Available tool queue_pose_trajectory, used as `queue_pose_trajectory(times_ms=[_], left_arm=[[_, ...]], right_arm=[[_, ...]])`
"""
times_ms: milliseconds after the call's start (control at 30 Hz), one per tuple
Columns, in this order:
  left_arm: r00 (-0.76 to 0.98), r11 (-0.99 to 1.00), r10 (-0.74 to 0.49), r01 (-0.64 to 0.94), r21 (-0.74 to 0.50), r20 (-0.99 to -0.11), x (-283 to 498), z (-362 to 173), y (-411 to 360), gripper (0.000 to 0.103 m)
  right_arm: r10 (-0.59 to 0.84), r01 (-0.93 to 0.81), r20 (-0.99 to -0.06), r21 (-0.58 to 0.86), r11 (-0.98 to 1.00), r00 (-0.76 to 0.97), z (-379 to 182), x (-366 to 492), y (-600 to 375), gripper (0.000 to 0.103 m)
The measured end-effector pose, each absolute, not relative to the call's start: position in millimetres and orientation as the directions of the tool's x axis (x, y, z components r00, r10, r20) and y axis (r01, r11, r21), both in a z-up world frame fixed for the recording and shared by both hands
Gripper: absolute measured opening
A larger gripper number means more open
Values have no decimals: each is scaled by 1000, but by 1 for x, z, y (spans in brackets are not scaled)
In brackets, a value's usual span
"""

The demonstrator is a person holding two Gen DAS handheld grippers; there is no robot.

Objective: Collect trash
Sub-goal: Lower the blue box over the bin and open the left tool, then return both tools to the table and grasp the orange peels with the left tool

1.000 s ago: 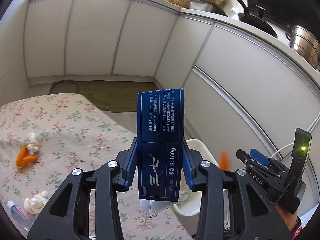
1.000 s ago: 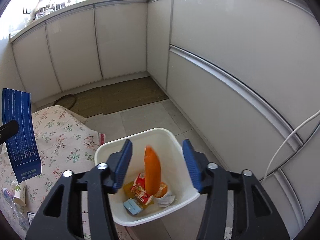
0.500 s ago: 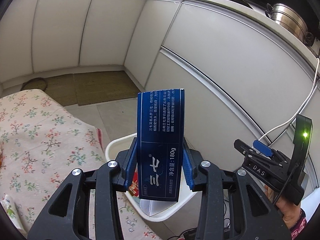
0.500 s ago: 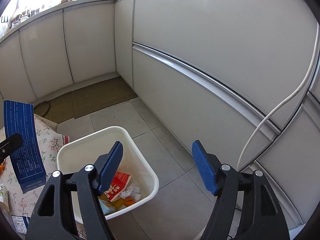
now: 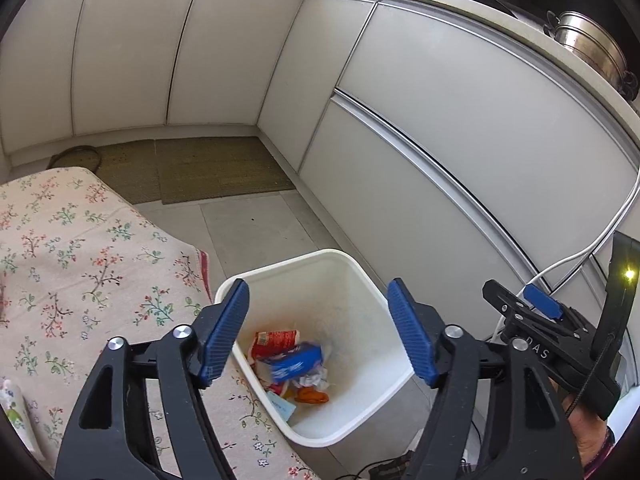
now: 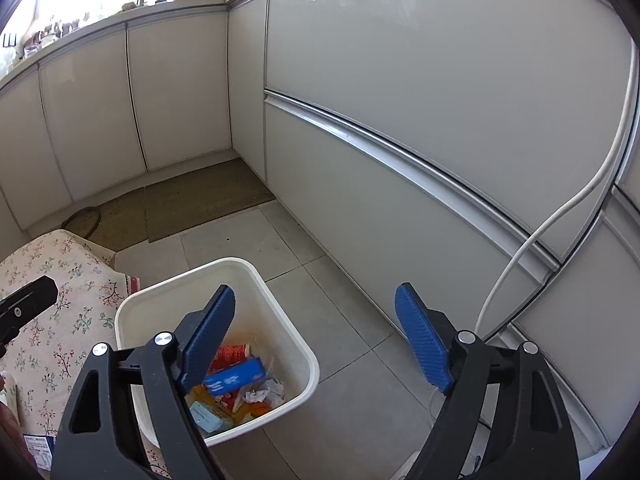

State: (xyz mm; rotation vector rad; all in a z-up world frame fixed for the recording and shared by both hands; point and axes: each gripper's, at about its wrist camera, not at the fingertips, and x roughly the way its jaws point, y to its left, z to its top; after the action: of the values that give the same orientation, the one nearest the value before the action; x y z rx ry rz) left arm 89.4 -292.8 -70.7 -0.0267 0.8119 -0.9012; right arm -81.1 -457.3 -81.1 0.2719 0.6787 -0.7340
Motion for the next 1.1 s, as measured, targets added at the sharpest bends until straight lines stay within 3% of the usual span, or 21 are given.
queue_pose_trajectory(times_ms=[167, 400, 1100], left_arm=[[411, 688, -658, 668, -283, -630, 86, -67, -286, 84], [501, 769, -573, 601, -216, -648, 94, -61, -264, 94], [602, 932, -298, 351, -91, -741, 140, -69, -128, 96]], right_arm=[[-544, 697, -628, -3, 717, 557, -72, -77, -450, 93], [-521, 667, -623, 2, 745, 584, -67, -65, -435, 95], [-332, 439, -633, 13, 898, 700, -53, 18, -315, 96]])
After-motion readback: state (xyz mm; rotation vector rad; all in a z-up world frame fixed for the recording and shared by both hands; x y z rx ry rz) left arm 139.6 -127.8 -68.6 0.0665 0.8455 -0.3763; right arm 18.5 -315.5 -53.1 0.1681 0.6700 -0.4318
